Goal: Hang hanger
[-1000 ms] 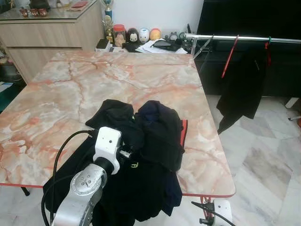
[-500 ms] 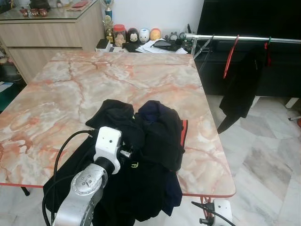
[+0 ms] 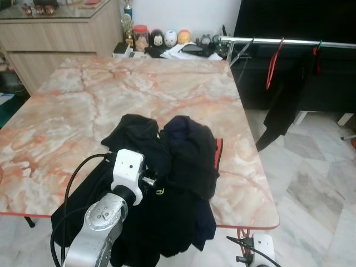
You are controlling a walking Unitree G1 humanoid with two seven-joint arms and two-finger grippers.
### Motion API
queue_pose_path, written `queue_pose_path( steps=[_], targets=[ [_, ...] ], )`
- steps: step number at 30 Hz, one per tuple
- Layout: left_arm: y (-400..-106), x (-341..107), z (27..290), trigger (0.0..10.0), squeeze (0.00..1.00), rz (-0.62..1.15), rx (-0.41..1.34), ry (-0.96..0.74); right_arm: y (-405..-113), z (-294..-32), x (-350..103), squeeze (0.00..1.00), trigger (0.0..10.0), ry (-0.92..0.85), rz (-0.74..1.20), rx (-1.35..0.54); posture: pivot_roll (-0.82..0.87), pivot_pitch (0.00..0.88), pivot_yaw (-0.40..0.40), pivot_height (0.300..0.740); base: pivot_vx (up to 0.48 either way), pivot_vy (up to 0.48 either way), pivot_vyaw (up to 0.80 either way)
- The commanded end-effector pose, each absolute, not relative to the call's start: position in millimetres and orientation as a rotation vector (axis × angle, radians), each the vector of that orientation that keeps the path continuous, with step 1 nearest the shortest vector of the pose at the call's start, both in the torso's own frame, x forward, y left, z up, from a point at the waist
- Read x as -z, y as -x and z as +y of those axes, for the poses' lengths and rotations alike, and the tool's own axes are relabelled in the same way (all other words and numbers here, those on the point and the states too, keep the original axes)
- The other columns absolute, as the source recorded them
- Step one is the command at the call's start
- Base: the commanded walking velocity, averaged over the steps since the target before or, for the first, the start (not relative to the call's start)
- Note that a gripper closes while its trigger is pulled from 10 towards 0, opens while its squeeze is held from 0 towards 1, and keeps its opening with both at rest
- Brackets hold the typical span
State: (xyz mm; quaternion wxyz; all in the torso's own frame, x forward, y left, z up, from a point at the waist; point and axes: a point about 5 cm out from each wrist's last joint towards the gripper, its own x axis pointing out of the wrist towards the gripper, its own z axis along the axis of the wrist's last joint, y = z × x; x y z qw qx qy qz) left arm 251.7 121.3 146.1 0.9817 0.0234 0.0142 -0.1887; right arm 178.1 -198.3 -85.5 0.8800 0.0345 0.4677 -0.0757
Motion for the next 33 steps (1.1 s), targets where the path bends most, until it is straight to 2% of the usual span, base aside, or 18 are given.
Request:
queue_pose_path(
  steps=[1,20,30,33],
  targets=[
    [-250.4,-146.9,120.7,10.0,0.00,0.031,0.386,-0.049,-177.3,-199.7,85.7,0.00,10.0,-0.074,0.979,0.162,0.17,0.000,-0.036,0.740,-0.251,0.000,0.00],
    [-250.5,-147.6,119.4,10.0,0.00,0.026,0.387,-0.047,-176.9,-200.6,85.8,0.00,10.0,-0.070,0.981,0.163,0.17,0.000,-0.039,0.740,-0.253,0.000,0.00],
    [-250.5,-145.1,117.2,10.0,0.00,0.050,0.423,-0.082,-176.7,-200.3,85.9,0.00,10.0,-0.069,0.982,0.163,0.17,0.000,-0.038,0.740,0.000,0.000,0.00],
    [-251.4,-147.5,114.7,10.0,0.00,0.044,0.468,-0.215,-176.8,-200.2,85.9,0.00,10.0,-0.068,0.982,0.165,0.17,0.000,-0.037,0.740,0.000,0.000,0.00]
  ],
)
